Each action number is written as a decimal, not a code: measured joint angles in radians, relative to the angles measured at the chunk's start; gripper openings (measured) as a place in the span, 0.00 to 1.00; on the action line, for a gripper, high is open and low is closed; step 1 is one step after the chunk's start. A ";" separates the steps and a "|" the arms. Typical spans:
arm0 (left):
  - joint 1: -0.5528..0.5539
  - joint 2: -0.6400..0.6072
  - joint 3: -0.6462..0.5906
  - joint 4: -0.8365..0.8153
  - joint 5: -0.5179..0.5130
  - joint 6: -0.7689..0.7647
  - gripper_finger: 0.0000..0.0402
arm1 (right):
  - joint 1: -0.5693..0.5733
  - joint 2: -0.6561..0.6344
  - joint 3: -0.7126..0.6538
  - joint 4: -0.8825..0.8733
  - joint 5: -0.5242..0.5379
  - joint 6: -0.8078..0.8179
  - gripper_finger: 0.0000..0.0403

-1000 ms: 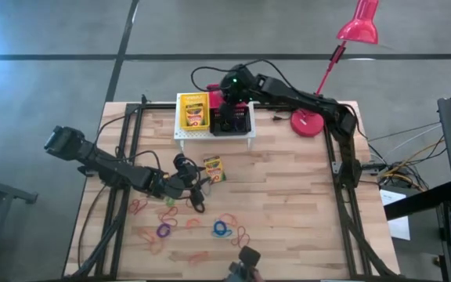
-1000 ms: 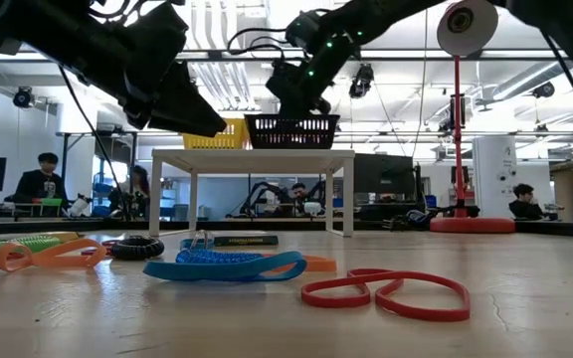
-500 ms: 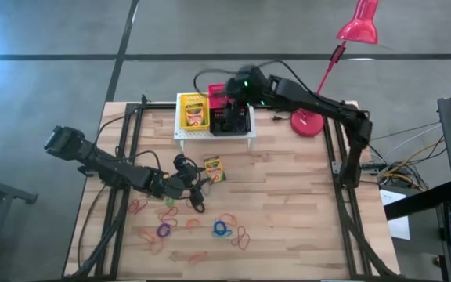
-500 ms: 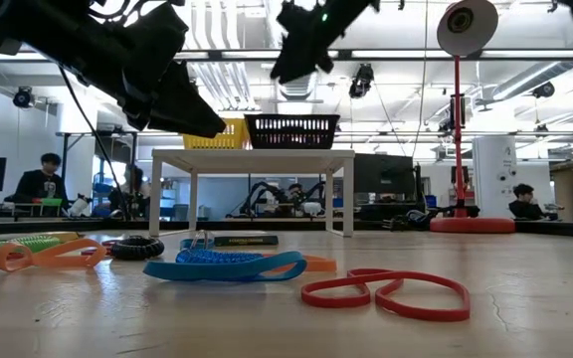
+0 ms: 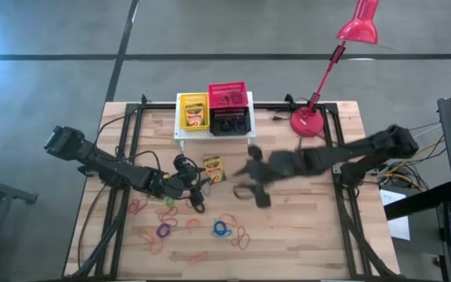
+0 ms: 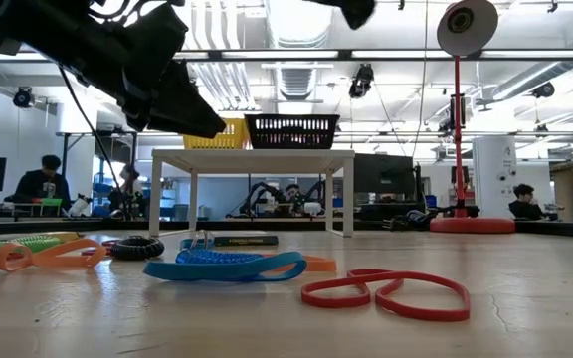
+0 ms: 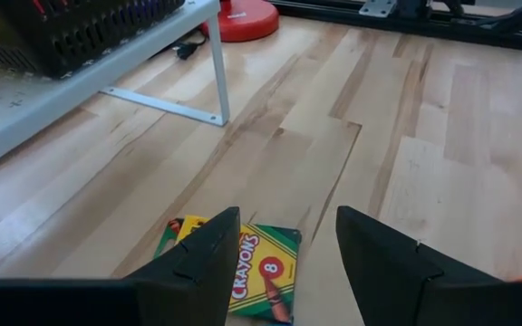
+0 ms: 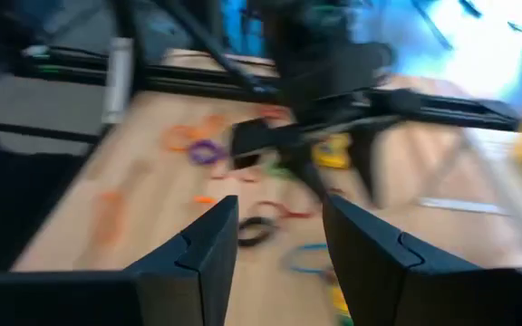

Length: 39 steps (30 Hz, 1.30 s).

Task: Pick & Place Office Desk Supplies
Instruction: Put the blue spring keychain into the black bin

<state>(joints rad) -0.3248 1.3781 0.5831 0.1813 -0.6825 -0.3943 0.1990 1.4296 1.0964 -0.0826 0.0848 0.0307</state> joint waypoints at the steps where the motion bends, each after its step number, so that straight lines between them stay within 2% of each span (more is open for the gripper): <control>1: 0.000 0.000 0.000 0.001 0.000 0.000 0.46 | 0.028 -0.004 -0.050 0.068 0.001 0.004 0.39; 7: -0.002 0.000 0.000 0.006 0.025 -0.022 0.46 | 0.144 0.060 -0.261 0.383 -0.007 -0.006 0.39; 10: -0.004 0.000 0.000 0.009 0.066 -0.043 0.46 | 0.162 0.133 -0.296 0.467 -0.007 0.041 0.38; 14: -0.021 0.000 0.000 0.010 0.090 -0.080 0.46 | 0.145 0.234 -0.275 0.477 -0.016 0.102 0.38; 16: -0.036 0.000 0.000 0.009 0.093 -0.101 0.46 | 0.125 0.286 -0.247 0.477 -0.071 0.108 0.38; 21: -0.102 0.000 0.000 0.012 0.089 -0.186 0.44 | 0.067 0.410 -0.155 0.470 -0.290 0.030 0.40; 26: -0.197 0.000 0.000 0.013 0.024 -0.287 0.42 | 0.023 0.514 -0.004 0.335 -0.377 -0.092 0.39; 35: -0.392 0.000 0.000 0.019 -0.167 -0.460 0.41 | 0.010 0.716 0.346 -0.105 -0.381 -0.321 0.35; 39: -0.455 0.004 0.000 0.020 -0.246 -0.510 0.41 | 0.010 0.780 0.461 -0.223 -0.357 -0.368 0.33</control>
<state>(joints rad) -0.7796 1.3817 0.5835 0.2018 -0.9282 -0.9040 0.2092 2.2096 1.5572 -0.3052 -0.2724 -0.3378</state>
